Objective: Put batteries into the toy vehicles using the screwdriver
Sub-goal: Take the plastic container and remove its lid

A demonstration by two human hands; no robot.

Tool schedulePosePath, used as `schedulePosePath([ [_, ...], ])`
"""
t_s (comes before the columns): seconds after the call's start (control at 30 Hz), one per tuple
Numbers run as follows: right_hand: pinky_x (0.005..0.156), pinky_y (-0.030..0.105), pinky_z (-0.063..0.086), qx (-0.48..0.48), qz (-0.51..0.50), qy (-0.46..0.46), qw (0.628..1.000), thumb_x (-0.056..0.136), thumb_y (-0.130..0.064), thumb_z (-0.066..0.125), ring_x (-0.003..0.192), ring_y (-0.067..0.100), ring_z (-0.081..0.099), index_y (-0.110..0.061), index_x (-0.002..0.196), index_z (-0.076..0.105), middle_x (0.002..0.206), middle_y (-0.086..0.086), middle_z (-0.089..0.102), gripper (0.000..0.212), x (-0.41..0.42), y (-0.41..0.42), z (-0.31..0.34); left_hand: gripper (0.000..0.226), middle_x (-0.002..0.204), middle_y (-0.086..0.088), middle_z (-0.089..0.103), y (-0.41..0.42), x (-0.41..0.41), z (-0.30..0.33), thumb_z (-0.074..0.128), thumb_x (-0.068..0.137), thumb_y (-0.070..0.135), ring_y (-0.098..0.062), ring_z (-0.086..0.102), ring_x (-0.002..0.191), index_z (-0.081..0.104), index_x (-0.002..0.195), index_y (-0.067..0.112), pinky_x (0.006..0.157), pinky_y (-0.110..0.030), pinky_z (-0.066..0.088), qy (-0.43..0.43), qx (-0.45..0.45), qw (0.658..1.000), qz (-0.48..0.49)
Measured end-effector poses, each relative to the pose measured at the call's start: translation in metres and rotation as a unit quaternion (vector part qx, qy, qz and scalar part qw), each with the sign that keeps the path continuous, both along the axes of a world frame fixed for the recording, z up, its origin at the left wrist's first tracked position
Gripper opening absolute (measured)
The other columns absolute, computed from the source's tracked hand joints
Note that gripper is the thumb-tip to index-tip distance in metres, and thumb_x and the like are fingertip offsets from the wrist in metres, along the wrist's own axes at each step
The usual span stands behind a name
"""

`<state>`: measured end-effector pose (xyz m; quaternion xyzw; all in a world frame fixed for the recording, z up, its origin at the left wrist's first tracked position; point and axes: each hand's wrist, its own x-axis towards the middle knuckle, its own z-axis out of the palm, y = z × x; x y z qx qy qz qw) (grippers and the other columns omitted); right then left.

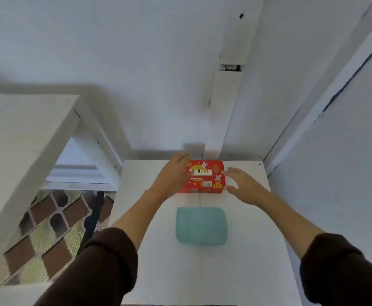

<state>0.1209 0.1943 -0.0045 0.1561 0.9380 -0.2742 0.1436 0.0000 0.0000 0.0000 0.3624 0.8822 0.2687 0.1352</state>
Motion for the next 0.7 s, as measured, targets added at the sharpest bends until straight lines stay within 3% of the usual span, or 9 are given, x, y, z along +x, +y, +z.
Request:
schedulePosePath([
  [0.2,0.112,0.038,0.02,-0.077,-0.042,-0.109,0.99,0.094,-0.027,0.049,0.139,0.022,0.019,-0.022,0.144,0.027,0.153,0.005,0.02,0.055,0.046,-0.013,-0.128,0.058,0.16,-0.005,0.017,-0.038,0.047,-0.135,0.051,0.099,0.029,-0.021,0.016,0.146,0.027,0.15,0.014,0.117,-0.029,0.015,-0.09,-0.124,0.988,0.001],
  [0.33,0.11,0.039,0.026,-0.106,-0.072,-0.102,0.986,0.093,-0.021,0.052,0.131,0.025,0.03,-0.023,0.141,0.033,0.145,0.009,0.031,0.052,0.058,-0.018,-0.171,0.065,0.161,-0.013,0.0,-0.056,0.064,-0.186,0.05,0.099,0.033,-0.031,0.004,0.147,0.019,0.153,0.017,0.118,-0.039,0.012,-0.122,-0.173,0.977,-0.002],
  [0.43,0.094,0.036,0.041,-0.123,-0.099,-0.081,0.984,0.092,-0.016,0.052,0.101,0.024,0.051,-0.025,0.138,0.036,0.123,0.011,0.047,0.05,0.06,-0.021,-0.181,0.066,0.155,-0.018,0.012,-0.058,0.069,-0.197,0.052,0.098,0.029,-0.032,0.016,0.14,0.017,0.153,0.02,0.112,-0.039,0.025,-0.18,-0.145,0.972,0.037],
  [0.5,0.083,0.035,0.044,-0.117,-0.107,-0.068,0.985,0.09,-0.011,0.053,0.083,0.022,0.052,-0.024,0.136,0.038,0.108,0.012,0.052,0.05,0.058,-0.021,-0.185,0.067,0.14,-0.018,0.029,-0.055,0.068,-0.201,0.054,0.097,0.022,-0.03,0.032,0.128,0.017,0.152,0.021,0.106,-0.036,0.031,-0.207,-0.119,0.97,0.049],
  [0.6,0.073,0.03,0.039,-0.099,-0.106,-0.06,0.988,0.088,-0.007,0.053,0.077,0.021,0.046,-0.022,0.135,0.038,0.089,0.008,0.048,0.052,0.056,-0.023,-0.187,0.068,0.121,-0.013,0.035,-0.053,0.066,-0.201,0.056,0.095,0.018,-0.026,0.042,0.11,0.018,0.152,0.02,0.102,-0.034,0.038,-0.225,-0.104,0.967,0.058],
  [0.7,0.076,0.03,0.038,-0.099,-0.104,-0.069,0.987,0.09,-0.007,0.051,0.082,0.02,0.044,-0.022,0.137,0.036,0.091,0.006,0.044,0.052,0.052,-0.027,-0.174,0.068,0.12,-0.012,0.034,-0.053,0.062,-0.189,0.057,0.095,0.019,-0.024,0.042,0.108,0.019,0.151,0.021,0.1,-0.03,0.038,-0.236,-0.102,0.965,0.058],
])
